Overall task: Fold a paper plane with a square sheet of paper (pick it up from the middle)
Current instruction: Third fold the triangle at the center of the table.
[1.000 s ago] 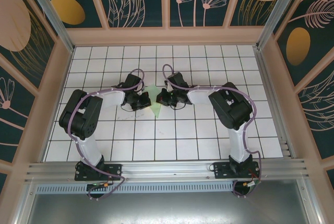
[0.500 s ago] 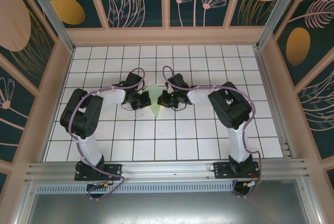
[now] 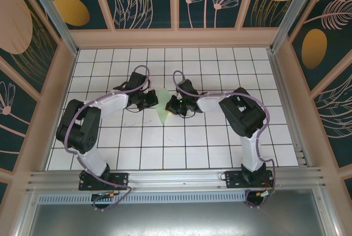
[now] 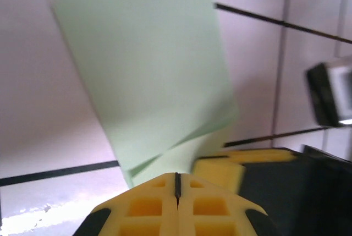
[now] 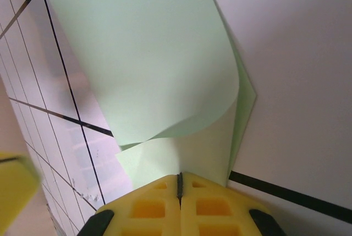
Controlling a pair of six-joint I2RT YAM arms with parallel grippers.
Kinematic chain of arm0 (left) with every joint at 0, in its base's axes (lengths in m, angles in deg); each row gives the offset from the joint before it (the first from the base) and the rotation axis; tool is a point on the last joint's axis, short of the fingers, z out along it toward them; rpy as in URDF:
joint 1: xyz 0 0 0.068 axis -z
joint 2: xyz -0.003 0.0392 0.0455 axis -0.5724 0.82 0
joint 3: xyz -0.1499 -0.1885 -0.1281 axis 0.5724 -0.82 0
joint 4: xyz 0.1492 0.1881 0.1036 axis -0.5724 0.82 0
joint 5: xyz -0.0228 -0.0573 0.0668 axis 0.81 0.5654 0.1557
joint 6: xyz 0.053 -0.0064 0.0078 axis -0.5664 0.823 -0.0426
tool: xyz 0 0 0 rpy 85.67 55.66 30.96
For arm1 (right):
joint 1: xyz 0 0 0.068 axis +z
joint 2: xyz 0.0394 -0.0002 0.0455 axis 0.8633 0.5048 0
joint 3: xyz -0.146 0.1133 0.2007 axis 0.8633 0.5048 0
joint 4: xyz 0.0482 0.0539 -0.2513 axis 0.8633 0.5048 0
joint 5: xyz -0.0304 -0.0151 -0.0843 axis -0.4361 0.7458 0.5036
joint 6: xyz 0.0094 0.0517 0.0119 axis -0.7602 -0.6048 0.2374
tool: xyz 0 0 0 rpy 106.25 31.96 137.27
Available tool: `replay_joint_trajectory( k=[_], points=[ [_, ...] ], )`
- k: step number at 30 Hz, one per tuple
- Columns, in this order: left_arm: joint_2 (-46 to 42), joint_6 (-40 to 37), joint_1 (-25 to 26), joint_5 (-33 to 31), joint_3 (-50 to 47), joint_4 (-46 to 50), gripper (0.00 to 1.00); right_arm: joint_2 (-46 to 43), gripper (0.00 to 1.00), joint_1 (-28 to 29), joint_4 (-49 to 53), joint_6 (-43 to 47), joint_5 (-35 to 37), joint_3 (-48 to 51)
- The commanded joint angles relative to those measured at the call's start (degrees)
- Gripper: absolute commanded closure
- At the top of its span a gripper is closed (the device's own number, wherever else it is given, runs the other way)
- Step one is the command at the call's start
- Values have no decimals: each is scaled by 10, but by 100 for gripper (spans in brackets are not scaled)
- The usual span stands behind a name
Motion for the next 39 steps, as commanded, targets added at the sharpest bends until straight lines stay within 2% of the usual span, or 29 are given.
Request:
replay_joint_trajectory(
  k=[1,10,19,29,39],
  points=[
    [-22,21,6,45,-33,-35,100,5,100,12,34,-26,17,20],
    [-14,57,30,78,-97,-84,100,9,100,12,24,-34,20,24],
    [-4,66,42,99,-106,-103,100,10,100,12,24,-35,19,29],
    [30,77,56,91,-116,-102,100,19,100,11,25,-33,13,27],
    [14,90,60,77,-157,-95,100,20,100,8,26,-30,14,31]
  ],
)
